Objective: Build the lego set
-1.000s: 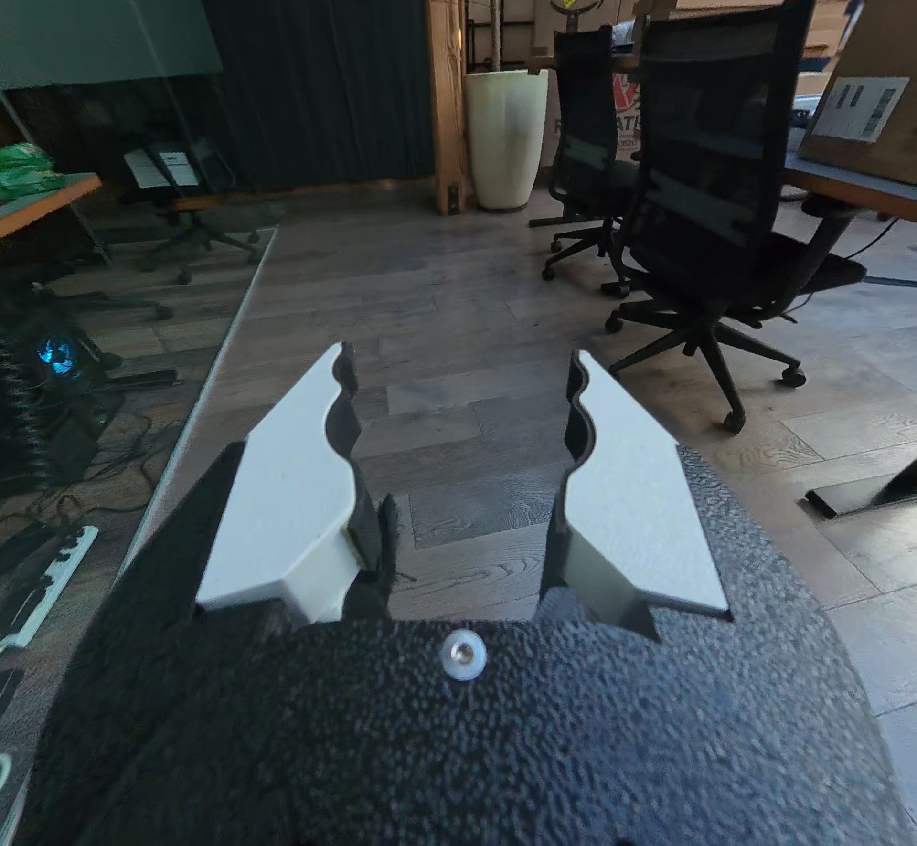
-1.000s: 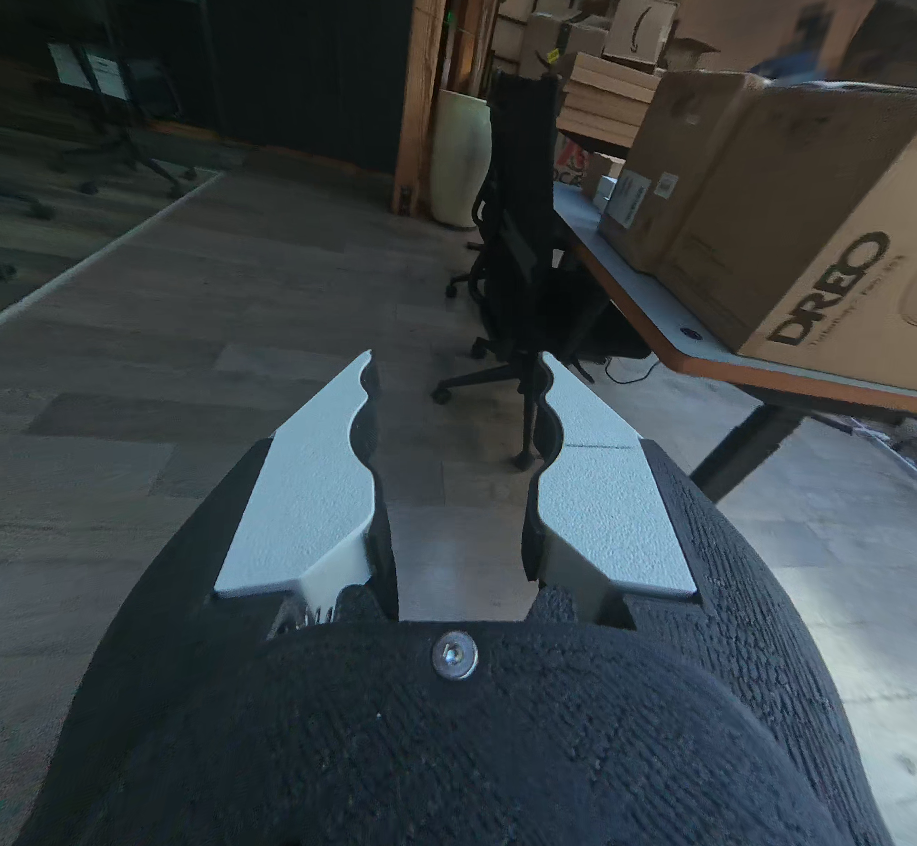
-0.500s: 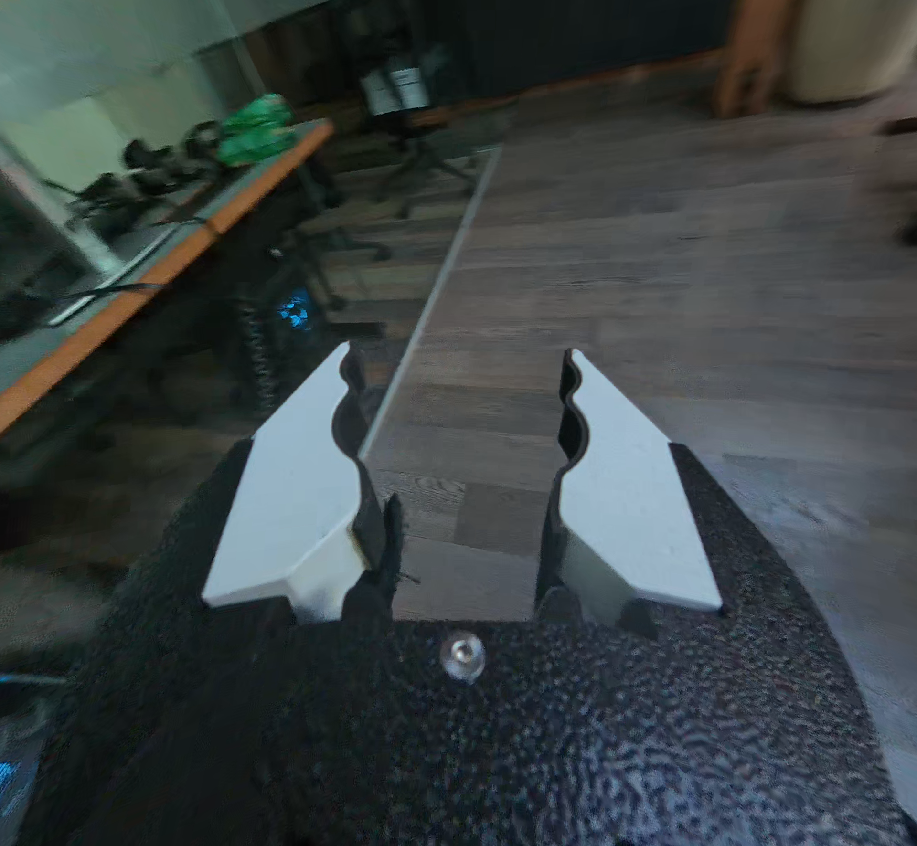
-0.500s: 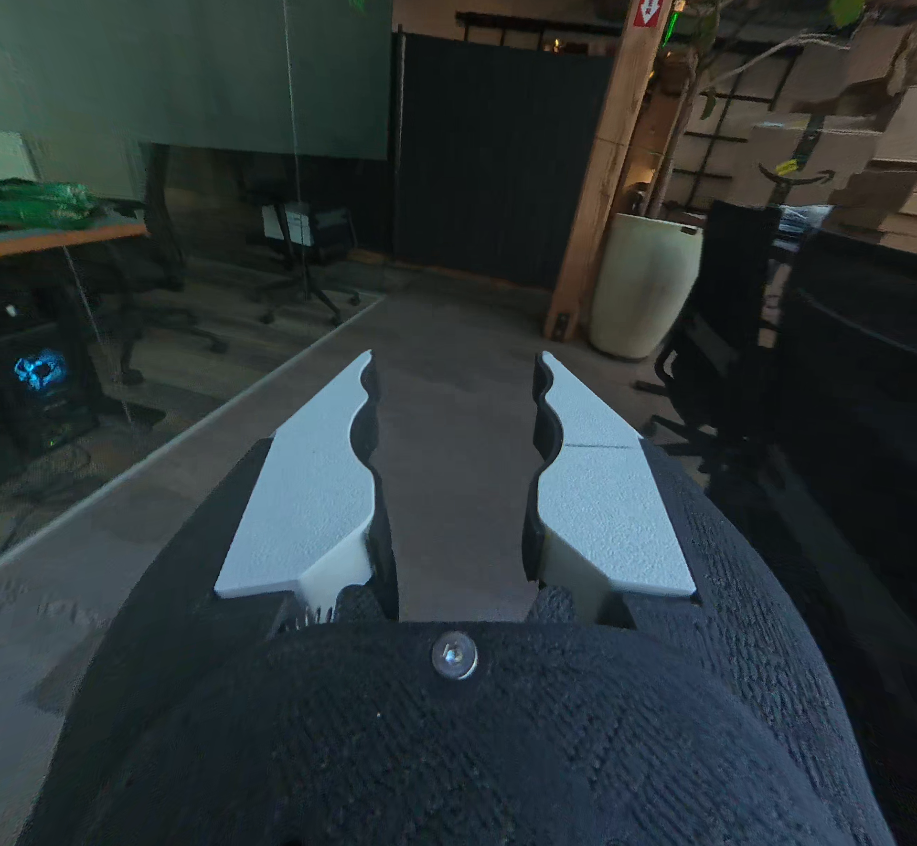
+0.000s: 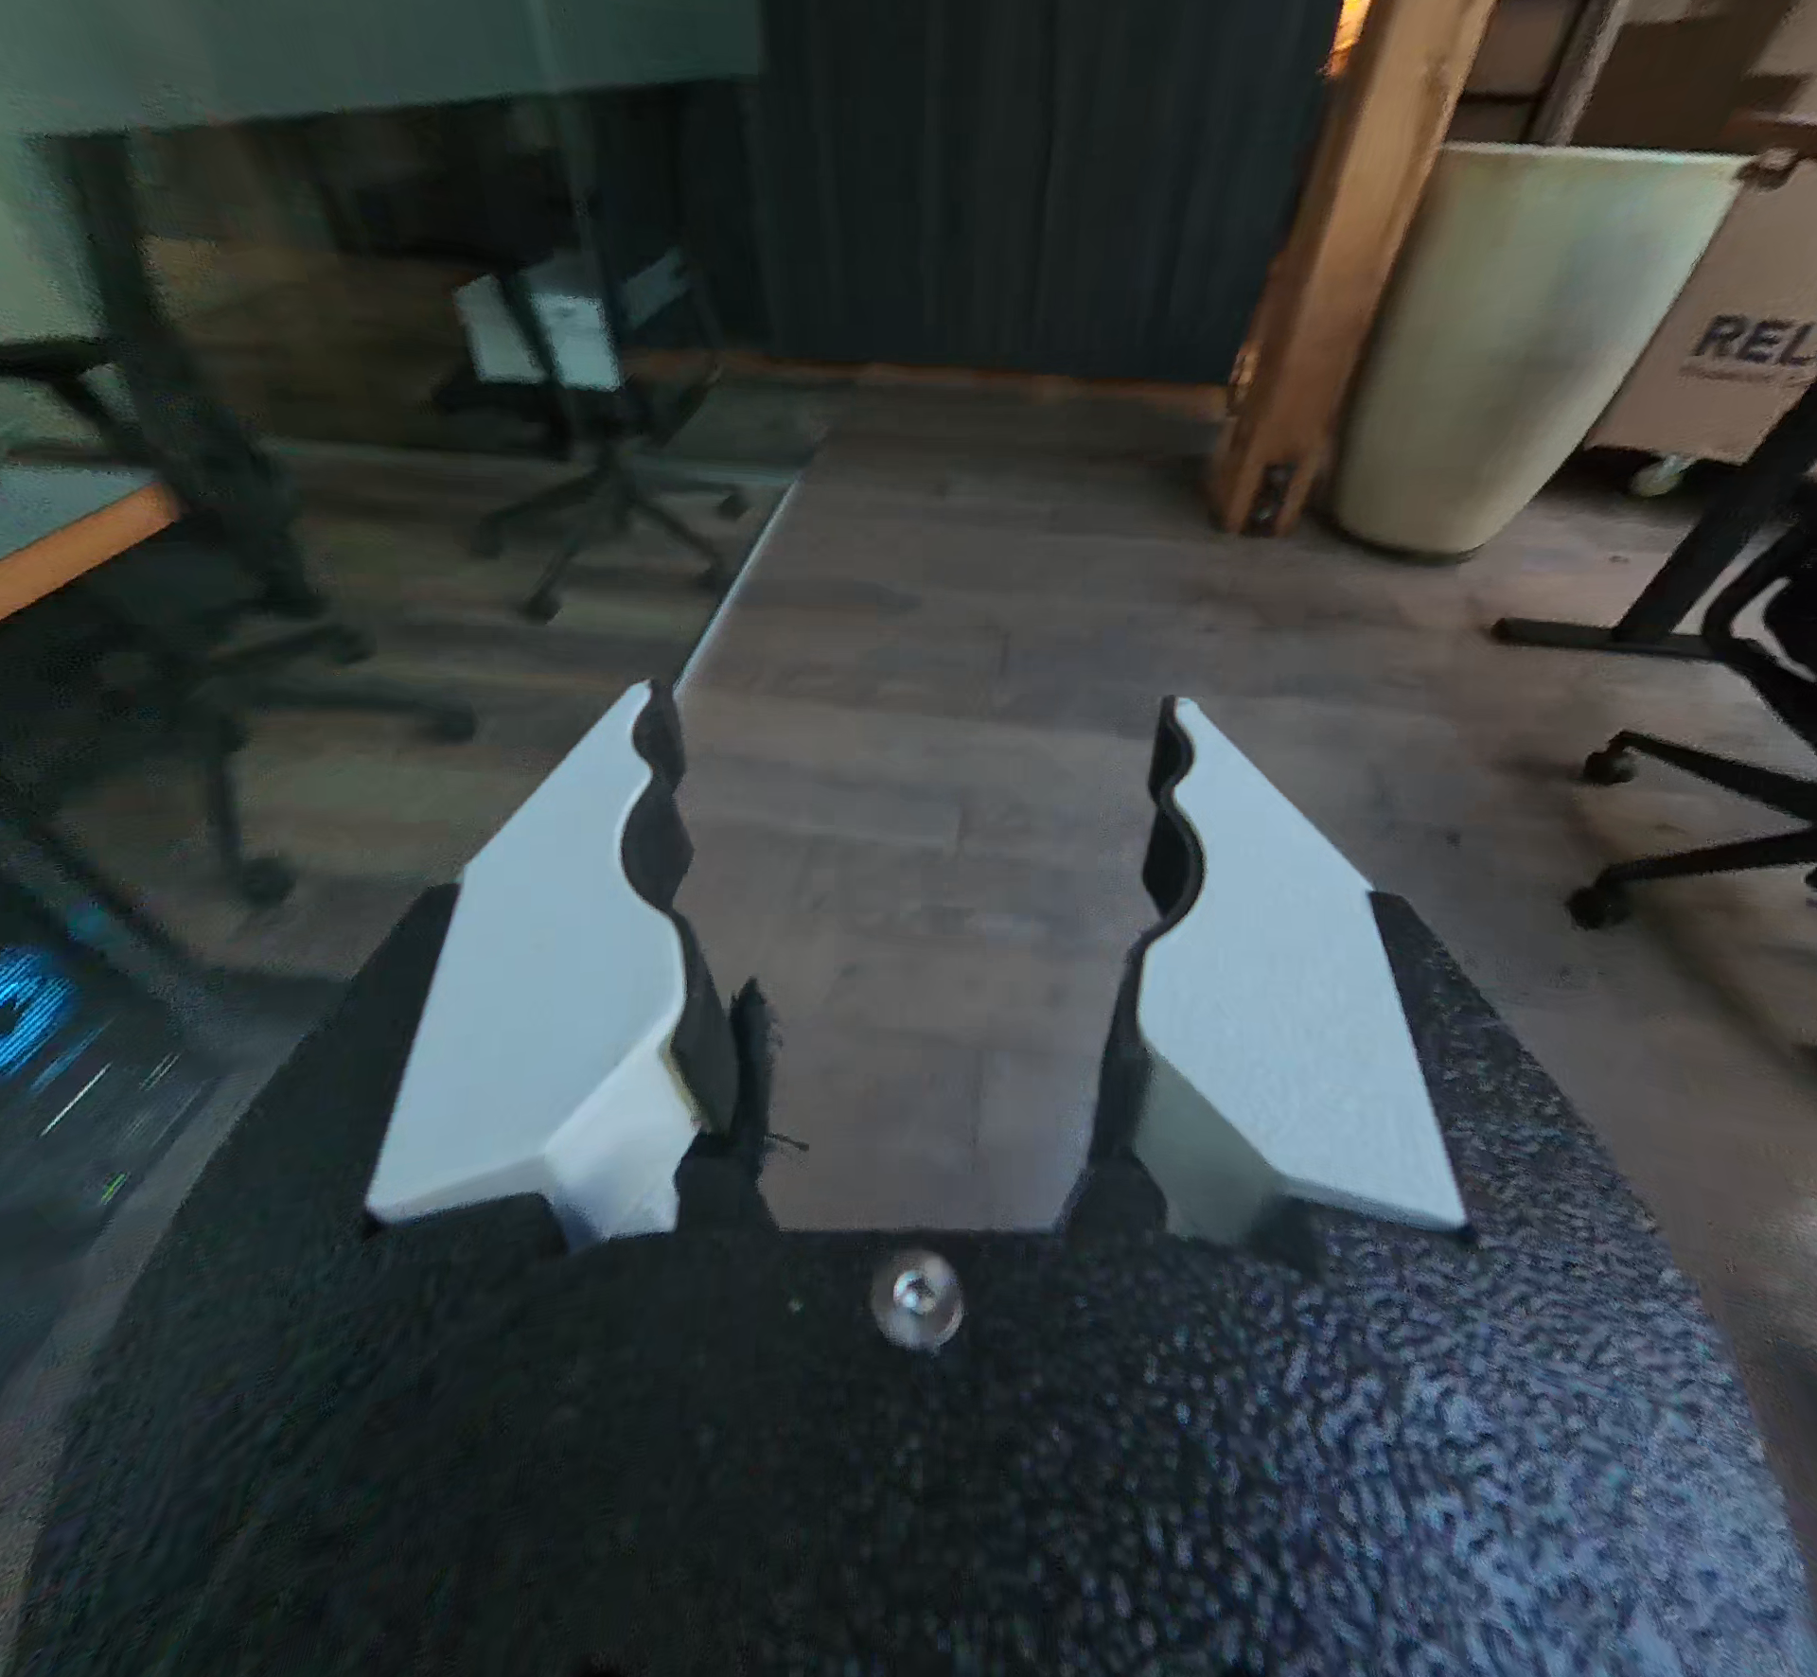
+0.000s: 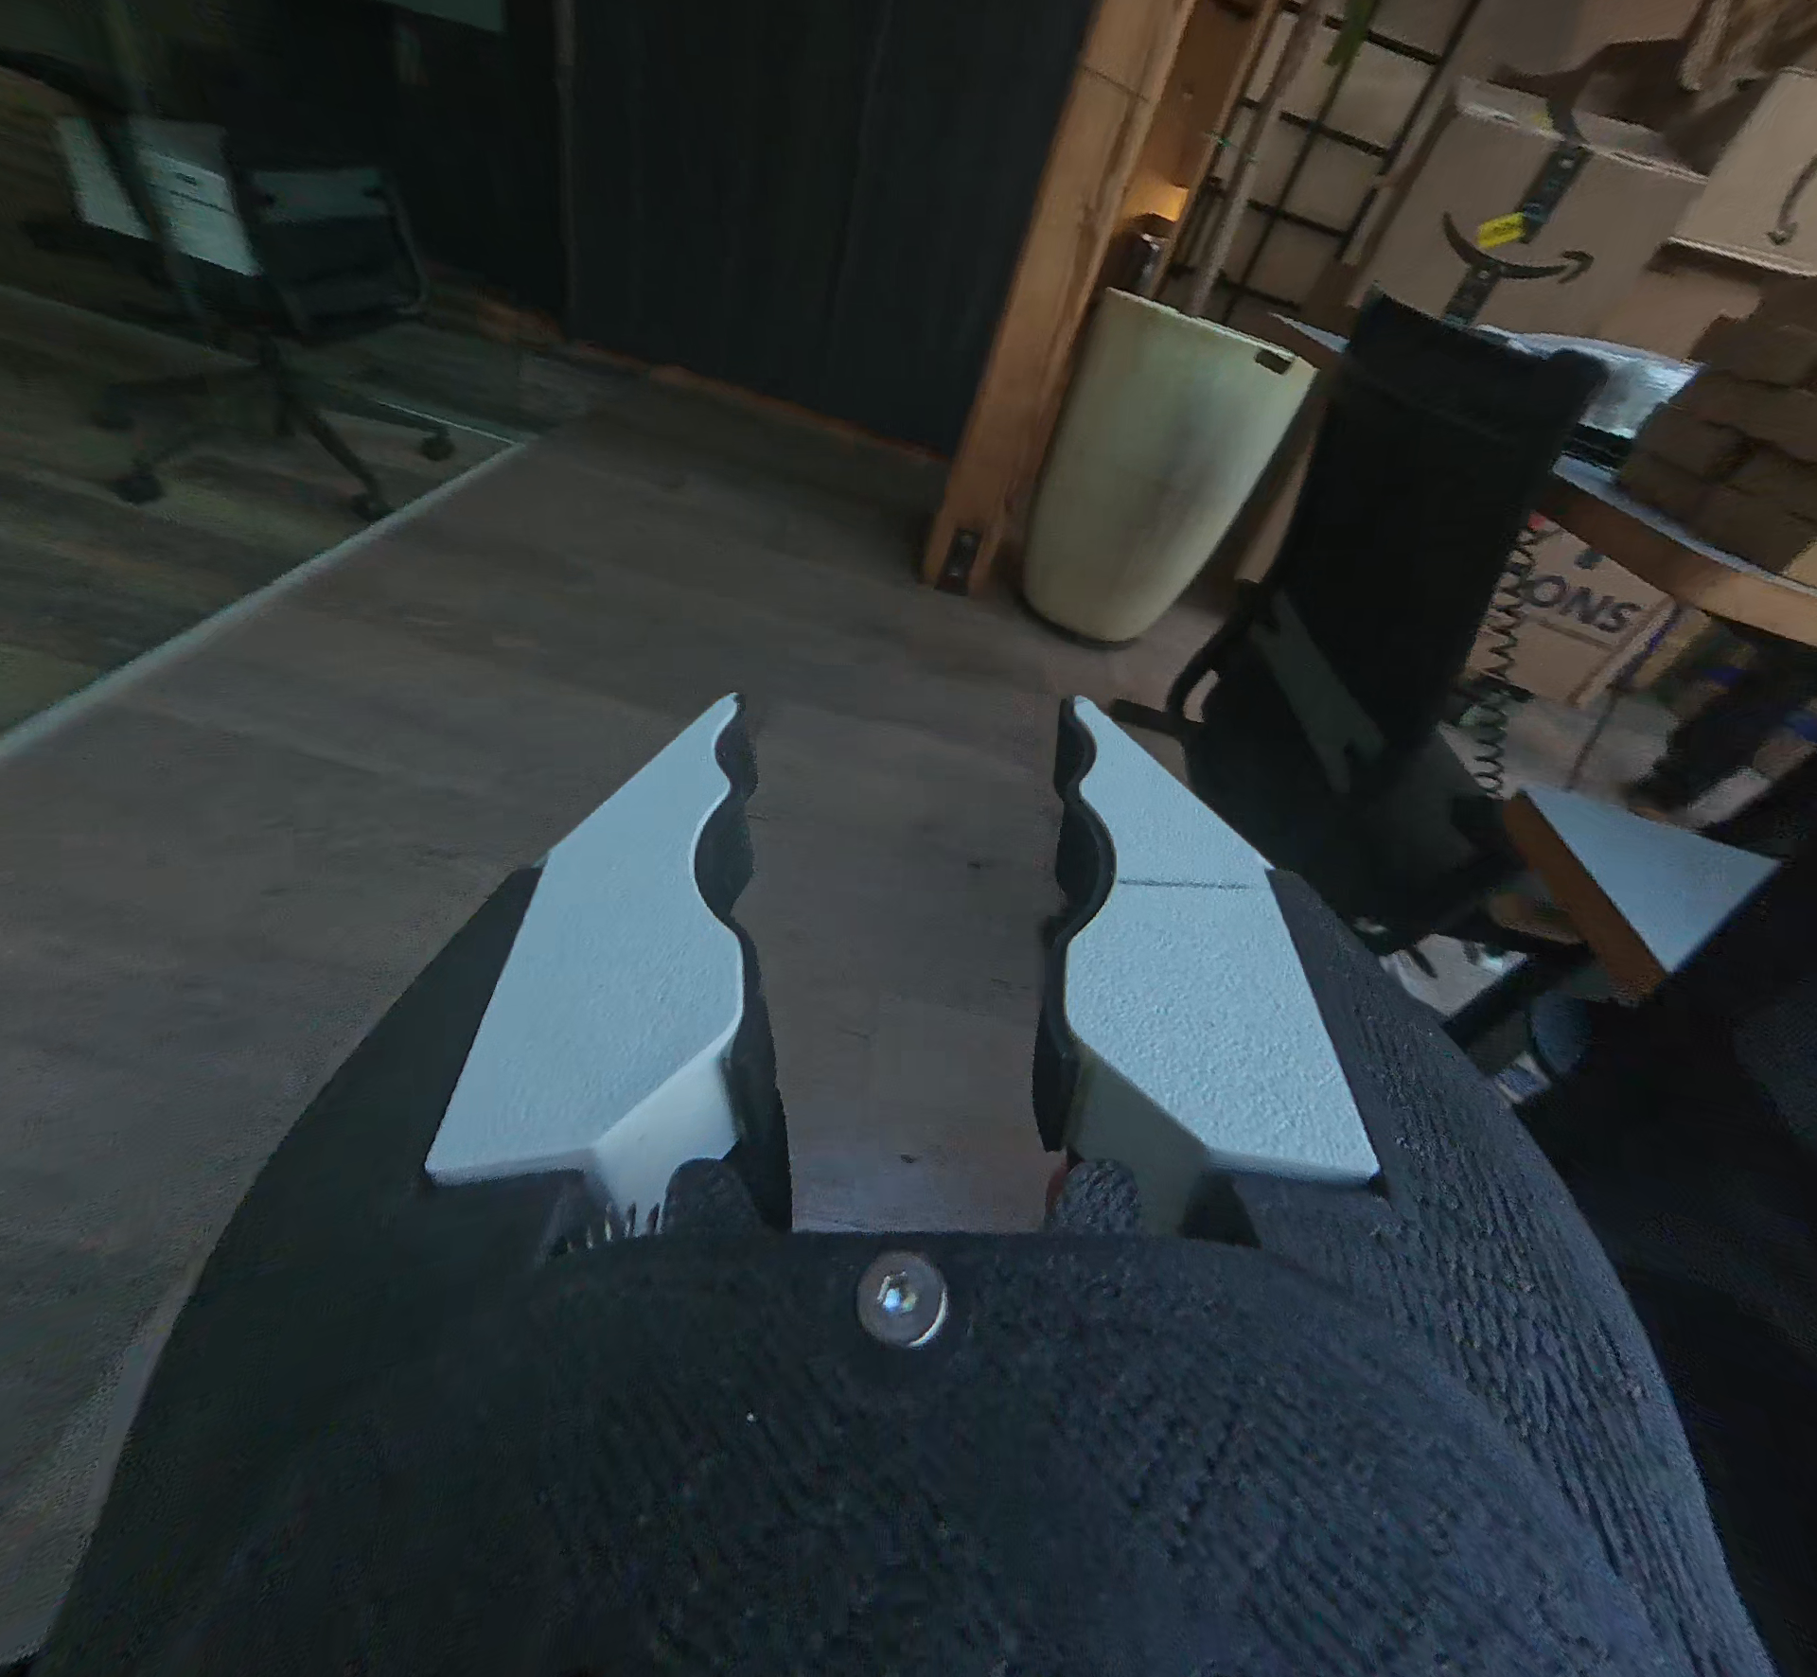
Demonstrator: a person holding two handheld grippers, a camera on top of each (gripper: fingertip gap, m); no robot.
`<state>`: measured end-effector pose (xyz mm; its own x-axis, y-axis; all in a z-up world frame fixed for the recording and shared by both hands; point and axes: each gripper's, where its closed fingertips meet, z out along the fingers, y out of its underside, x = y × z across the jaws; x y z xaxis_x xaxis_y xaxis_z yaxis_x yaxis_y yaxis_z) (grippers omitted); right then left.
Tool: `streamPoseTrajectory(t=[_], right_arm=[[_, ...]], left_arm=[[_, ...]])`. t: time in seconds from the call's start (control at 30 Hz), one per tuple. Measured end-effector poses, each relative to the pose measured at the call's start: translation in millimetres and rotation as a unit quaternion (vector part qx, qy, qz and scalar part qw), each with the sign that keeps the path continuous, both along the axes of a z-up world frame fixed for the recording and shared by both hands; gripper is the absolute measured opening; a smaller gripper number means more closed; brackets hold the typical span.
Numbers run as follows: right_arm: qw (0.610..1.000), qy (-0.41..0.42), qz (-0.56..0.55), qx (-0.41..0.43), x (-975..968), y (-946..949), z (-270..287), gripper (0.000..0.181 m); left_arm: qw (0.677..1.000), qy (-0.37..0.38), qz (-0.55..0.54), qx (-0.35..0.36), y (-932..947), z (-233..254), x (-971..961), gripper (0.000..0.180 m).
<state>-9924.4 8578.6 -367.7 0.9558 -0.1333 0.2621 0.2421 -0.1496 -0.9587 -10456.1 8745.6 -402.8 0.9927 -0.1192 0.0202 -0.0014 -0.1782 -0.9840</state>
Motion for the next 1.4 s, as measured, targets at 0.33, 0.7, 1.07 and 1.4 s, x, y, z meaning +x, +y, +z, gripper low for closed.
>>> streamPoseTrajectory(t=[0.33,0.7,1.07,1.4], right_arm=[[0.996,0.021,-0.083,-0.032,168,331,-23,0.064],[0.978,0.112,0.11,0.137,113,875,61,0.064],[0.993,0.045,0.1,0.04,172,1195,15,0.063],[0.998,0.038,-0.017,-0.057,331,1469,-68,0.062]], left_arm=[[0.999,-0.023,0.003,-0.037,358,-25,133,0.105],[0.996,-0.001,0.08,-0.049,669,-44,117,0.114],[1.0,-0.007,0.008,-0.028,1122,0,227,0.114],[0.997,-0.07,-0.006,-0.027,1491,-27,363,0.097]])
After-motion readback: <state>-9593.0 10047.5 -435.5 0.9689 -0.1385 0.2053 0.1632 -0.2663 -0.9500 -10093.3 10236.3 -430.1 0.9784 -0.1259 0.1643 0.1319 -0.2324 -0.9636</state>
